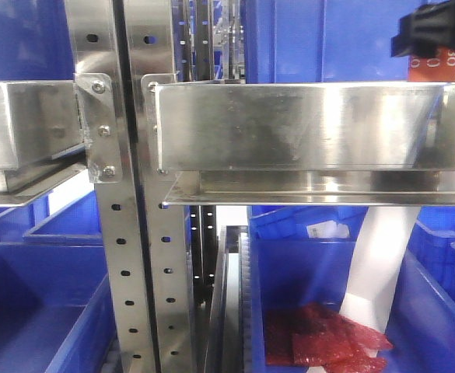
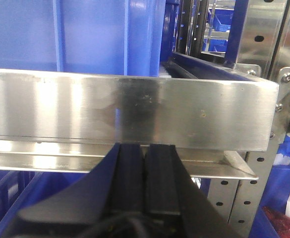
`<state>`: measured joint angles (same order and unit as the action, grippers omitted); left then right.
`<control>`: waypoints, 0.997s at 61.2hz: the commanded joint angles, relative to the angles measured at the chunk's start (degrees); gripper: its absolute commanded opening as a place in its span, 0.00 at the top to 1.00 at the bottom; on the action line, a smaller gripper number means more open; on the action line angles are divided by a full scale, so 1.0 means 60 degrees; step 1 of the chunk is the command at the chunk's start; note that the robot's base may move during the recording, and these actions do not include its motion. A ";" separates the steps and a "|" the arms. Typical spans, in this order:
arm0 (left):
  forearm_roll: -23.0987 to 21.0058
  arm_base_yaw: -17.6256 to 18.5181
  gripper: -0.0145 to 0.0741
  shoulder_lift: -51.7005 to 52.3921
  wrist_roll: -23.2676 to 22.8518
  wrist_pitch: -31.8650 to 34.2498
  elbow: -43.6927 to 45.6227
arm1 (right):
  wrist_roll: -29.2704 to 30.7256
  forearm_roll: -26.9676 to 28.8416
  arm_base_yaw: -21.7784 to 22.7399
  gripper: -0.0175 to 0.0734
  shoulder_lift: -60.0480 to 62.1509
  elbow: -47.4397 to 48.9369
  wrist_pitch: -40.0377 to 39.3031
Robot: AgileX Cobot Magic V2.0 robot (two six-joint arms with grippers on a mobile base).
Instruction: Grab orange capacitor from left shelf to right conveyor
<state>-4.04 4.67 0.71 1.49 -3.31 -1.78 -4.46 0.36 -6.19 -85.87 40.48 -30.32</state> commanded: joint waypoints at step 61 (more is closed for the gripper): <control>-0.0033 -0.0009 0.98 0.0109 -0.0016 0.0836 0.0042 | -0.0011 -0.0779 -0.0066 0.68 0.5623 0.0767 0.5448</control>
<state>-4.04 4.67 0.71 1.49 -3.31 -1.78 -4.57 -3.88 -6.19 -58.53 44.32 1.23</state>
